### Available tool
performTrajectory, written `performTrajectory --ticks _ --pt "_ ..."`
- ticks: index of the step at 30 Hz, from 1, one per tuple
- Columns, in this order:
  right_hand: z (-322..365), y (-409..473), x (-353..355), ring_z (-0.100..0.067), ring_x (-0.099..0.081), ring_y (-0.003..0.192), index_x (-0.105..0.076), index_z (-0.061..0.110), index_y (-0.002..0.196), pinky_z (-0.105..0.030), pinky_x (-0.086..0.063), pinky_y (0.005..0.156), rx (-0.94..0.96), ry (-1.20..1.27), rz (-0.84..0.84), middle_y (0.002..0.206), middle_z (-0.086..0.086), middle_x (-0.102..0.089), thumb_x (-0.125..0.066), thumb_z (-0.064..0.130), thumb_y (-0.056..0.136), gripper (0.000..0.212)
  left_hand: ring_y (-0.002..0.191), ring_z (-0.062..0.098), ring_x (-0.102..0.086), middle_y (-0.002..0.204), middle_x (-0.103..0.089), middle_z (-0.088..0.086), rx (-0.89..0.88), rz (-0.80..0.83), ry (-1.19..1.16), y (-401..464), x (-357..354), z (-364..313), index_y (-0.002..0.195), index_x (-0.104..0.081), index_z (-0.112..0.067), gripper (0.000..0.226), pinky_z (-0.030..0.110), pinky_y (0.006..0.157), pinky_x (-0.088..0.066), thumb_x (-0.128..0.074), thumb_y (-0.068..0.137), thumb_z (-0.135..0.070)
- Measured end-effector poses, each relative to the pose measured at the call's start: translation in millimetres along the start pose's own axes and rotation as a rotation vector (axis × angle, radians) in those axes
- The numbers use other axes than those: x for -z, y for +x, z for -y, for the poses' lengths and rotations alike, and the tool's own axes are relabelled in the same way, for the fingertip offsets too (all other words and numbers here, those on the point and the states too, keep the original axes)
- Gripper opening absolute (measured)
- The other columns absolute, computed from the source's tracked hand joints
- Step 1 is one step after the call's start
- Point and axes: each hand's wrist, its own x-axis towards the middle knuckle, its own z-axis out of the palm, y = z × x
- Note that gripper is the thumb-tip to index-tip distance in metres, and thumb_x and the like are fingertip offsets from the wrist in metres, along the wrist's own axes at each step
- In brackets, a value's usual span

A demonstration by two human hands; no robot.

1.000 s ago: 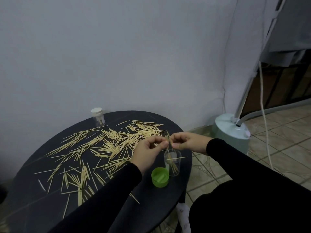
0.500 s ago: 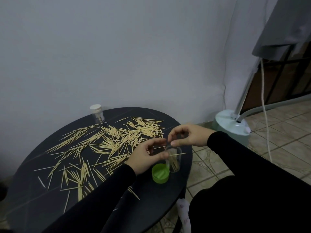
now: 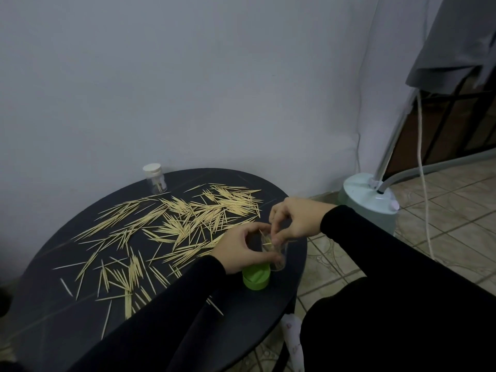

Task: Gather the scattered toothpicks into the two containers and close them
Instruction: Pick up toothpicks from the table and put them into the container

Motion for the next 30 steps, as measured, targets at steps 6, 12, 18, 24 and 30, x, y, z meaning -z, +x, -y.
performTrajectory --ticks 6,12,18,24,30 --pt "-3.7 8.4 -7.1 -0.008 -0.059 0.084 -0.061 0.034 0.081 -0.031 -0.05 0.085 0.067 0.214 -0.152 0.085 0.009 -0.064 -0.062 0.025 0.092 0.014 0.098 0.003 -0.065 0.103 -0.072 -0.008 -0.008 -0.041 -0.029 2.3 2.1 3.9 0.116 -0.065 -0.023 0.057 0.032 0.093 -0.051 -0.088 0.064 -0.027" --pt "-3.1 15.6 -11.7 -0.013 -0.06 0.088 -0.061 0.025 0.091 -0.033 -0.05 0.088 0.067 0.308 -0.27 0.093 0.0 -0.066 -0.055 0.021 0.097 0.009 0.092 -0.006 -0.063 0.1 -0.07 -0.012 0.016 -0.054 0.002 5.0 6.9 5.8 0.112 -0.063 -0.028 0.053 0.016 0.085 -0.049 -0.087 0.066 -0.025" --pt "-4.6 12.2 -9.0 0.005 -0.056 0.074 -0.064 0.029 0.085 -0.018 -0.046 0.074 0.064 0.101 -0.234 0.08 0.016 -0.063 -0.067 0.026 0.089 0.005 0.085 -0.005 -0.064 0.094 -0.071 -0.011 0.016 -0.073 0.018 3.7 9.2 5.1 0.109 -0.065 -0.026 0.047 0.012 0.076 -0.047 -0.086 0.067 -0.024" --pt "-5.8 12.8 -8.4 -0.004 -0.057 0.087 -0.067 0.029 0.08 -0.026 -0.046 0.082 0.076 0.019 -0.202 0.087 0.013 -0.064 -0.075 0.02 0.078 0.012 0.088 -0.008 -0.062 0.096 -0.07 -0.013 0.0 -0.089 0.053 3.3 9.5 2.1 0.103 -0.065 -0.034 0.047 0.01 0.08 -0.045 -0.088 0.063 -0.028" --pt "-3.5 19.2 -5.4 -0.004 -0.055 0.083 -0.066 0.024 0.088 -0.019 -0.04 0.072 0.11 0.096 -0.238 0.087 0.007 -0.064 -0.07 0.024 0.085 0.005 0.094 -0.016 -0.055 0.102 -0.061 -0.024 0.037 -0.029 0.085 1.2 15.7 -2.6 0.124 -0.056 -0.031 0.072 -0.001 0.077 -0.038 -0.089 0.06 -0.027"
